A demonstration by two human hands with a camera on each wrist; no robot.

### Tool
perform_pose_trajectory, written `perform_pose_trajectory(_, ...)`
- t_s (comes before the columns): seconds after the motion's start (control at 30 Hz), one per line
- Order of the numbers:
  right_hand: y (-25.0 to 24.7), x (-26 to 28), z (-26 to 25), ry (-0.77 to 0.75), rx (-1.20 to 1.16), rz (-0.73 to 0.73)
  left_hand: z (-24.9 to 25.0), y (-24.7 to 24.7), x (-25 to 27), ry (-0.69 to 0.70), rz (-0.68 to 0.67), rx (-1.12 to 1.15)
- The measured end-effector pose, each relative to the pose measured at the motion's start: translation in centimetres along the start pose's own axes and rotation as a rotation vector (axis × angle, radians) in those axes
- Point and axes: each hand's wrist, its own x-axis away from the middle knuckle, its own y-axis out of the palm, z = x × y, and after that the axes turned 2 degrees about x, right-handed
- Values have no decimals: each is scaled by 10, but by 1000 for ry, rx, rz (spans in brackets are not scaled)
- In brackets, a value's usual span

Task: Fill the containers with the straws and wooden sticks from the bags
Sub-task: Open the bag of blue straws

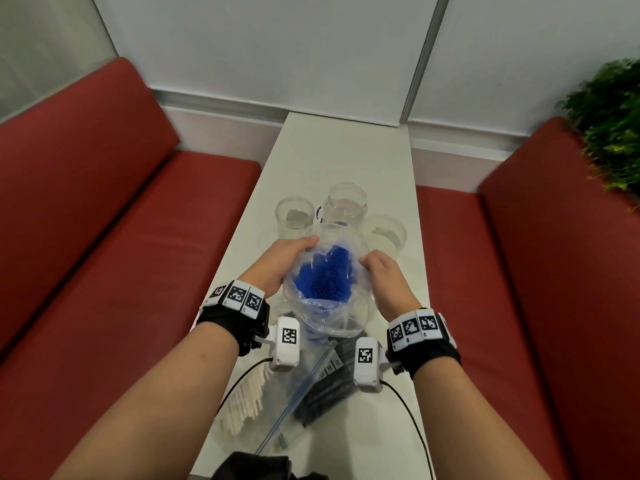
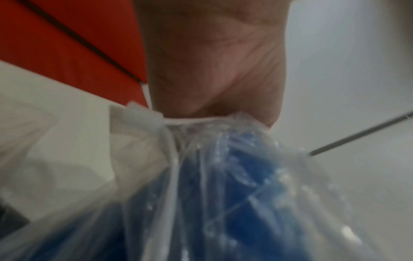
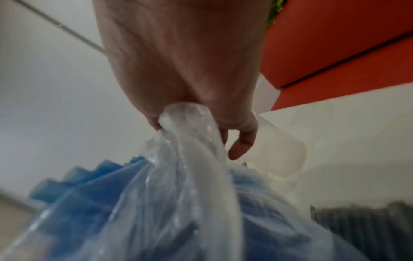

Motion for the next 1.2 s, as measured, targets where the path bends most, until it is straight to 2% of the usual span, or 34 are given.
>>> perform_pose_trajectory(0.1, -1, 1, 7, 13, -64, -18, 0, 2, -2, 5, 1, 56)
perform_pose_trajectory(0.23, 3, 7, 10, -115, 38, -80, -7, 5, -5, 9, 116, 58)
perform_pose_trajectory(0.4, 5, 11, -7, -166, 202, -127, -6, 10, -6, -28, -121, 19)
perform_pose_trajectory(0.5, -1, 9, -7, -188, 243, -63, -6, 11, -5, -22, -142, -32)
perform_pose_trajectory(0.57, -4, 8, -7, -172, 225, -44, -7, 11, -4, 19, -96, -65)
perform_pose_trajectory(0.7, -4, 9, -2, -111, 158, -37, -7, 16, -5, 20, -107, -60)
perform_pose_trajectory(0.8, -1, 8, 6, -60, 145, 33, -8, 16, -5, 40, -15, -39)
perform_pose_trajectory(0.87, 3, 6, 11, -13, 196, 77, -12, 15, -7, -13, 34, 38)
perform_pose_trajectory(0.93, 8, 4, 18, 28, 270, 95, -18, 12, -6, -60, -5, 88)
perform_pose_trajectory(1.0, 11, 4, 24, 66, 313, 95, -26, 8, -6, -67, -15, 51)
perform_pose_trajectory(1.1, 9, 3, 31, 113, 285, 129, -28, 2, -3, -75, 64, -87)
perform_pose_trajectory(1.2, 4, 2, 31, 125, 285, 220, -7, -13, 7, -218, 33, -365)
